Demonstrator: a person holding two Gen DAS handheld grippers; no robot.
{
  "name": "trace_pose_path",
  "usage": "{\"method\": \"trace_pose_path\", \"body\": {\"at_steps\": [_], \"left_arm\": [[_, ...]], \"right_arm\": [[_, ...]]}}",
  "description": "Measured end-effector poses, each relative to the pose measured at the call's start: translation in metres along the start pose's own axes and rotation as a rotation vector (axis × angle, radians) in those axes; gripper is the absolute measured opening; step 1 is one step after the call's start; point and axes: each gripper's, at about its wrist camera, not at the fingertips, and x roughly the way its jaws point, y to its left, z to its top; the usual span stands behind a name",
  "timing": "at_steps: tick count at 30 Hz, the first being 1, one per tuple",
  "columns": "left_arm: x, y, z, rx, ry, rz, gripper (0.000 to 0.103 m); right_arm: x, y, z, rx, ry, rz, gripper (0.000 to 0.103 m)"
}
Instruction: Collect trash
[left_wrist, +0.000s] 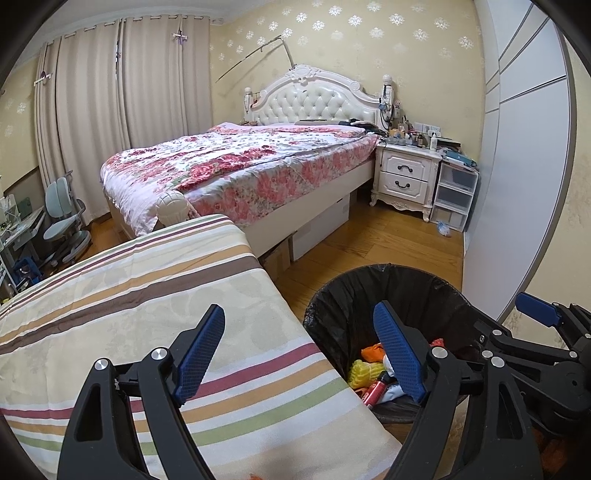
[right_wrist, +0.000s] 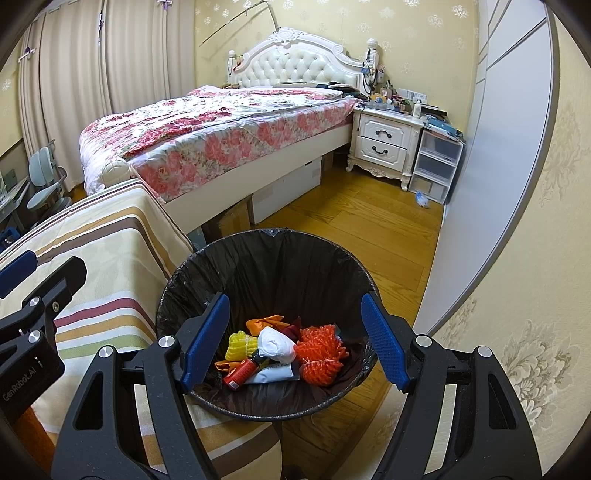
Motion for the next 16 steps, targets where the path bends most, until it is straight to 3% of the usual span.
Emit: {"method": "trace_pose_path", "body": {"at_steps": [16], "left_arm": [[-0.005, 0.011, 0.001, -0.021, -0.007, 0.024, 0.084]], "right_arm": [[-0.001, 0.005, -0.001, -0.015, -0.001, 0.006, 0.072]]}}
